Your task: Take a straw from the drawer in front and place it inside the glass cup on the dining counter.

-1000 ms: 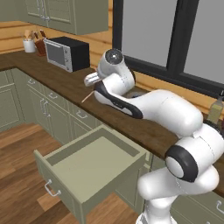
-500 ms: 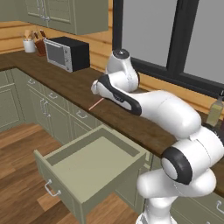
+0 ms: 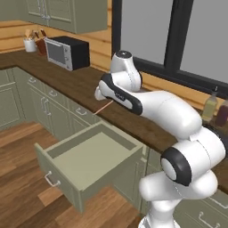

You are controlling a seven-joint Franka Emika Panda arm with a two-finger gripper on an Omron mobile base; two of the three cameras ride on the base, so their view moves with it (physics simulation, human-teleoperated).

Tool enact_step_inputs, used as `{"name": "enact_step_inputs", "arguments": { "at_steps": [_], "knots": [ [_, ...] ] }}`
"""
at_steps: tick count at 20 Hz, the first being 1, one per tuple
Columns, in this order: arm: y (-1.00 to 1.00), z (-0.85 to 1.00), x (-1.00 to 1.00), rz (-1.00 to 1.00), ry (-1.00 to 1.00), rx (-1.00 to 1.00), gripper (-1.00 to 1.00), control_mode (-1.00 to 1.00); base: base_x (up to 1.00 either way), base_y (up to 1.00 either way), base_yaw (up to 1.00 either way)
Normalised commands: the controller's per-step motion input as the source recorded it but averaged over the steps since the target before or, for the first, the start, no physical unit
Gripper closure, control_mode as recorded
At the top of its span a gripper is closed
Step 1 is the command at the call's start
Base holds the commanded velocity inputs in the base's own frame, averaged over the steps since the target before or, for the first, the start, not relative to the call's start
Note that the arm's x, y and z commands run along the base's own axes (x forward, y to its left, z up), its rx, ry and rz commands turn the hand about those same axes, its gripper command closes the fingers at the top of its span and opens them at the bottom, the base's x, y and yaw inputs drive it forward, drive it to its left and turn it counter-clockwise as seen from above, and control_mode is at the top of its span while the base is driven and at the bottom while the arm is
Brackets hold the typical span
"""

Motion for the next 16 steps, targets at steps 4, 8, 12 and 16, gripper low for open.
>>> {"name": "enact_step_inputs", "arguments": {
  "at_steps": [4, 8, 12, 16],
  "knots": [
    [0.0, 0.0, 0.0, 0.0, 0.0, 0.0, 1.0, 1.0, -1.0, 0.11, 0.03],
    [0.0, 0.0, 0.0, 0.0, 0.0, 0.0, 1.0, 1.0, -0.98, 0.6, 0.41],
    [0.0, 0.0, 0.0, 0.0, 0.0, 0.0, 1.0, 1.0, -0.46, 0.71, 0.78],
    [0.0, 0.0, 0.0, 0.0, 0.0, 0.0, 1.0, 1.0, -0.06, 0.7, 0.78]
  ]
}}
